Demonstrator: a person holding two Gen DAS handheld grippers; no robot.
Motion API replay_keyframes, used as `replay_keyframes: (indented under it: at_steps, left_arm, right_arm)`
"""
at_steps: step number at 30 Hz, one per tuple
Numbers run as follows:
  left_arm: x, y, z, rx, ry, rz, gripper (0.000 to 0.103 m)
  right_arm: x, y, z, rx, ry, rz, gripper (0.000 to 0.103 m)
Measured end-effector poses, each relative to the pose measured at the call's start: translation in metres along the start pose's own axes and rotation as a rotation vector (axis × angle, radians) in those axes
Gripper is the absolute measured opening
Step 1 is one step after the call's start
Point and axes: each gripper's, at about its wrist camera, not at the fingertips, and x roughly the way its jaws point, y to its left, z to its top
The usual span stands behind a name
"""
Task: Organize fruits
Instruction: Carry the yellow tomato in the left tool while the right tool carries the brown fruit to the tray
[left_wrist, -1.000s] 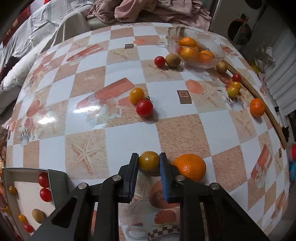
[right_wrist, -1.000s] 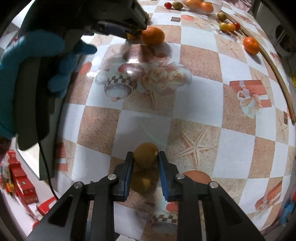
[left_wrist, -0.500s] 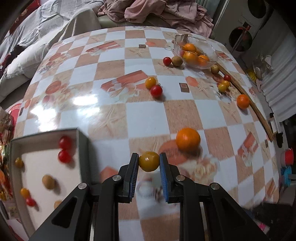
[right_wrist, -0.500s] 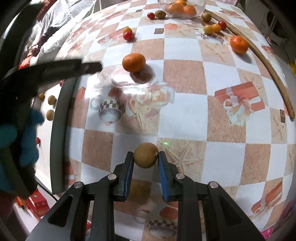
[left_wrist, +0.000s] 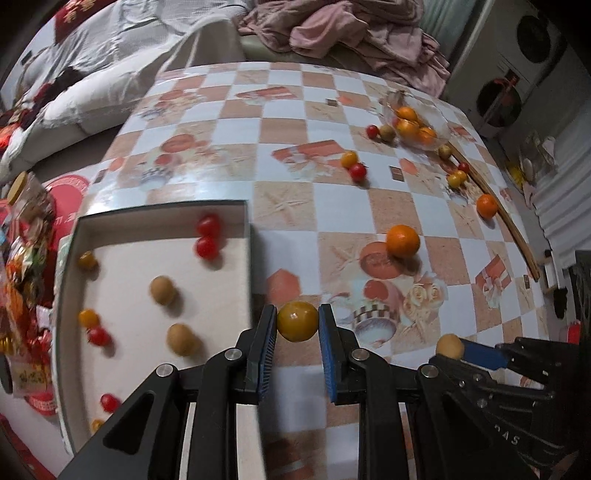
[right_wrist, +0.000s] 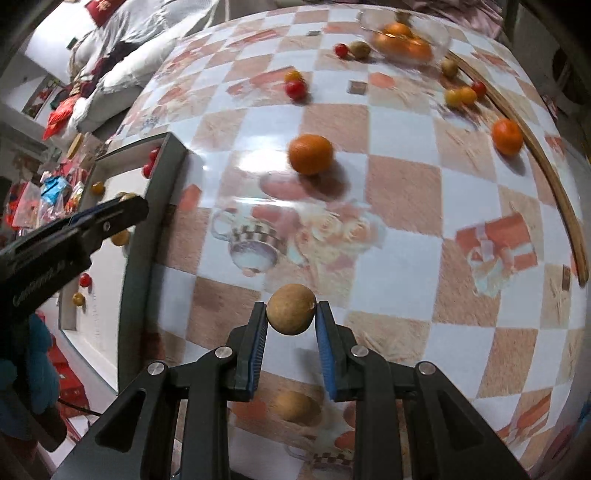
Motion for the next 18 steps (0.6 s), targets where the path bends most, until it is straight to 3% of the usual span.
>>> replay_keyframes:
  at_steps: [18]
  left_arm:
    - [-0.027, 0.072, -0.048, -0.199, 0.001, 0.084, 0.024]
  right_arm:
    - [0.001, 0.089, 0.027, -0.229, -0.011, 0.050, 0.029]
